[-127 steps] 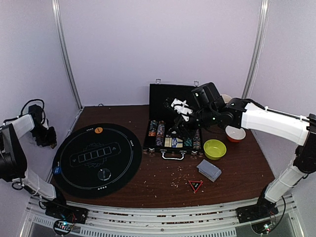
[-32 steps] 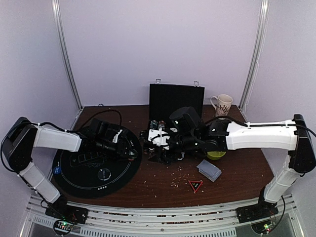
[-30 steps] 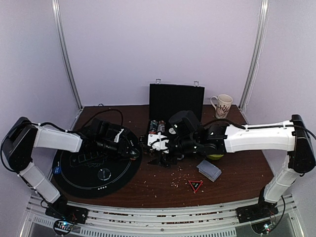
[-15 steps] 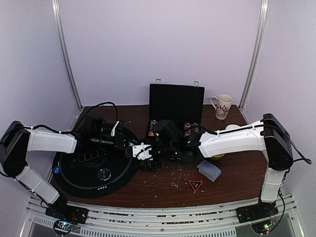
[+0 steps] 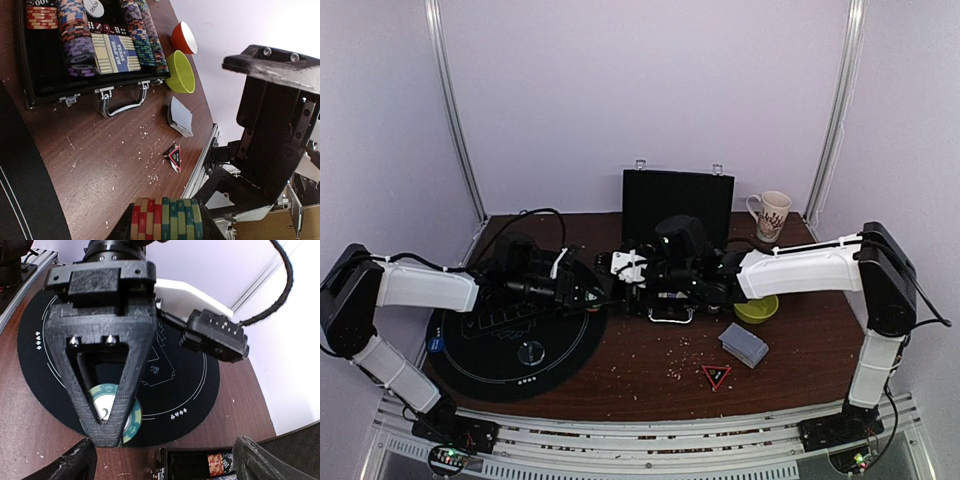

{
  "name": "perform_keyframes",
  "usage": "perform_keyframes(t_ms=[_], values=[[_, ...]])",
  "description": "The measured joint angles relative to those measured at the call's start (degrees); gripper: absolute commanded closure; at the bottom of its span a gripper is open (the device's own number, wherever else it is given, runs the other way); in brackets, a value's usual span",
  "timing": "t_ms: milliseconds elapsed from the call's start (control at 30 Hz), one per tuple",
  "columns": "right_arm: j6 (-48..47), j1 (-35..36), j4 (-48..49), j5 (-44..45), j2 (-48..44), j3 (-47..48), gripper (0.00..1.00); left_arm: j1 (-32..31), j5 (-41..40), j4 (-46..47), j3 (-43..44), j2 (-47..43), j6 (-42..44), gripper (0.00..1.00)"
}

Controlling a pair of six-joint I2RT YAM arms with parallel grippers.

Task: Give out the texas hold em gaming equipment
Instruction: Pass from the left arm to the right

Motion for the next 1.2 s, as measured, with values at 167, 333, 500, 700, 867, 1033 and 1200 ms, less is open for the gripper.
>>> perform_keyframes(t_ms=[167, 333, 500, 700, 867, 1033, 1200], values=[[-2.78, 0.04, -0.26, -3.10, 2.56, 3.85, 0.05, 0.24, 0.22, -0.28, 0.39, 0.04, 0.09, 1.00], [-7.37, -0.13, -4.72, -9.25, 3.87, 7.69, 0.09, 0.07, 0.98, -1.09, 0.57, 0.09, 0.22, 1.00], [-10.05, -0.15, -8.26, -10.67, 6.40, 11.89, 0.15, 0.07, 1.20, -1.29, 0.59, 0.11, 0.20, 1.00], [-10.91, -0.15, -10.60, -10.69, 8.83, 12.37, 0.24, 0.07, 1.25, -1.27, 0.61, 0.11, 0.20, 1.00], [-10.45, -0.13, -10.67, -10.60, 9.27, 12.37, 0.34, 0.07, 1.40, -1.25, 0.61, 0.11, 0.00, 1.00], [-10.43, 0.02, -9.86, -9.94, 9.27, 12.35, 0.36, 0.07, 1.57, -0.90, 0.61, 0.11, -0.24, 1.00], [-10.47, 0.20, -9.42, -9.11, 9.27, 12.37, 0.38, 0.07, 1.79, -0.09, 0.61, 0.11, -0.48, 1.00]])
